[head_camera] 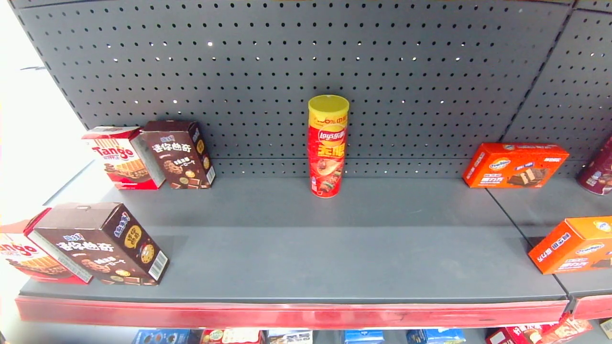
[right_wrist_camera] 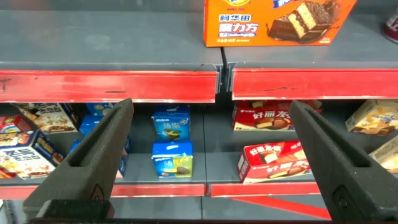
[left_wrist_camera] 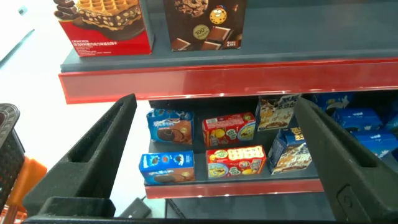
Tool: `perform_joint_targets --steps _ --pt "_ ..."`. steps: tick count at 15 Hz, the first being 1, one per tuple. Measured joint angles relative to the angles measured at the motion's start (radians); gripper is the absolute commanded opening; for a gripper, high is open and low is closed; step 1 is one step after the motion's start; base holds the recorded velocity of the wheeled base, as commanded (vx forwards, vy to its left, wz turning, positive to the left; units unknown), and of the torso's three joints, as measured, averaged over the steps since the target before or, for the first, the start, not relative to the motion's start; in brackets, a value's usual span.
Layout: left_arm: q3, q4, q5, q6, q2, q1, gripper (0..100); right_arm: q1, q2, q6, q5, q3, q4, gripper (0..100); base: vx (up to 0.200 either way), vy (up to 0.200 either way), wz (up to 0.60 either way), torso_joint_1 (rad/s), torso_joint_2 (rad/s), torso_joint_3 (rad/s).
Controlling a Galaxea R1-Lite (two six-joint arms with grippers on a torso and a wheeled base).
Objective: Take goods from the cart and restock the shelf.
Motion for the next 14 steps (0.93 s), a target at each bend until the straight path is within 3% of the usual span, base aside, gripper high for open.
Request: perform_joint_targets --steps 11,14 --pt "0.0 0.0 0.0 0.0 0.0 0.0 100 -0.001 0.0 0.001 -0.005 -0.001 0.0 100 0.0 0.0 0.6 0.003 0.0 0.003" --pt "0.0 0.0 0.0 0.0 0.0 0.0 100 -0.001 0.0 0.002 -0.005 -0.001 0.0 100 0.0 0.0 0.0 0.0 0.0 0.0"
